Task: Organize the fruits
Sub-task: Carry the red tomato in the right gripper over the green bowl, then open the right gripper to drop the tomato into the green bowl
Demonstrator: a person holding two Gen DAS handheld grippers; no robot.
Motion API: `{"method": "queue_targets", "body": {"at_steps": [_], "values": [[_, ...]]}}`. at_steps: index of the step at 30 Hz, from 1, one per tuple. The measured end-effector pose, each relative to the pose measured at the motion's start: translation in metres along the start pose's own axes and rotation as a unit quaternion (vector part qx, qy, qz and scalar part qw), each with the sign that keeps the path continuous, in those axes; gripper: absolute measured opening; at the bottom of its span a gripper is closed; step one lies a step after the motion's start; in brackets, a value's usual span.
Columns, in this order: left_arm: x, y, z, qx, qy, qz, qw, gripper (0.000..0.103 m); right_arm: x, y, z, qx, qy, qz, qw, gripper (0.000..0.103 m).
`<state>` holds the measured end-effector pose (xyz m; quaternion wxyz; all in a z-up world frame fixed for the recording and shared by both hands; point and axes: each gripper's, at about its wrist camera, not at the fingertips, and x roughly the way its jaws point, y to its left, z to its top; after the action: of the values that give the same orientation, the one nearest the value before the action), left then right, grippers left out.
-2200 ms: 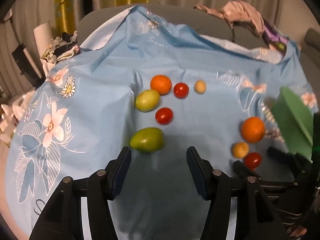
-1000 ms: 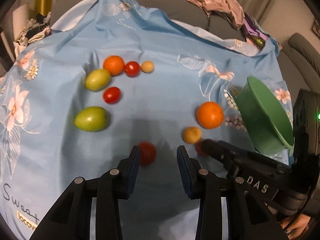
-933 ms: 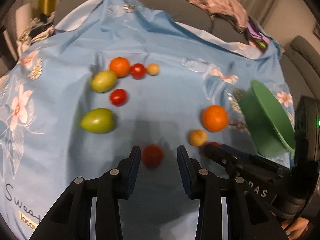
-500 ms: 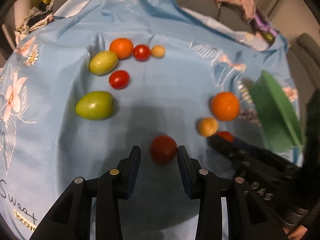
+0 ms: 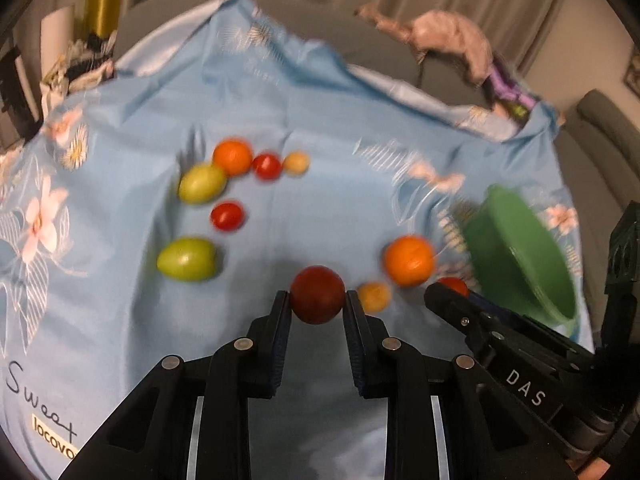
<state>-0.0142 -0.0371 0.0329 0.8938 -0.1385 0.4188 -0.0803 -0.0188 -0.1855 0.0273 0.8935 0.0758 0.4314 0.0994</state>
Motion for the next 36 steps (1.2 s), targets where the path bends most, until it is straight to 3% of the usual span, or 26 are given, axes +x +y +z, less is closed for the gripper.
{"method": "queue_targets", "body": {"at_steps": [7,14,23,30,36], "values": [[-0.027,-0.045,0.016,0.033,-0.055,-0.041,0.9971,0.026,-0.061,-0.023,0.018,0.022,-0.097,-0.025,0.995,0.027],[-0.009,-0.101,0.029,0.076,-0.055,-0.077,0.9926,0.027,-0.098,-0.058,0.019,0.051,-0.152,-0.110,0.981,0.027],[0.033,-0.149,0.026,0.111,-0.018,-0.112,0.9873,0.027,-0.100,-0.118,0.011,0.139,-0.133,-0.111,0.975,0.027],[0.052,-0.179,0.016,0.143,0.002,-0.114,0.9831,0.027,-0.097,-0.129,0.005,0.160,-0.120,-0.118,0.973,0.028],[0.055,-0.181,0.016,0.147,0.000,-0.113,0.9826,0.027,-0.093,-0.135,0.006,0.165,-0.116,-0.116,0.973,0.030]]}}
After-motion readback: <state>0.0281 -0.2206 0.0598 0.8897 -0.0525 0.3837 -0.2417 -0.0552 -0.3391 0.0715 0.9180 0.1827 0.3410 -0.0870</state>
